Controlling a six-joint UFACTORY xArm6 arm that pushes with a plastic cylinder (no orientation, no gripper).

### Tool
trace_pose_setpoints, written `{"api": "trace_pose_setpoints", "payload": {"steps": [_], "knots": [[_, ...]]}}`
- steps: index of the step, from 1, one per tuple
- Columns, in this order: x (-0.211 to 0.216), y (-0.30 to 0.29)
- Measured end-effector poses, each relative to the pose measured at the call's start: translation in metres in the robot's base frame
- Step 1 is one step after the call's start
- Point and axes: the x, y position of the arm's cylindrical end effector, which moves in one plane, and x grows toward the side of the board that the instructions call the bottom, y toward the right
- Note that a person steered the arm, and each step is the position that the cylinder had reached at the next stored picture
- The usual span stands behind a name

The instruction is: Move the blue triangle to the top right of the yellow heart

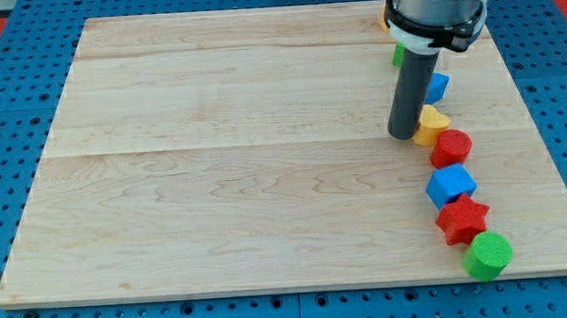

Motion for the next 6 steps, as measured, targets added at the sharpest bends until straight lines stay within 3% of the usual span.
{"api": "trace_pose_setpoints", "payload": {"steps": [3,4,6], "knots": [[-0.064,0.001],[-0.076,0.033],[-0.142,-0.006]]}}
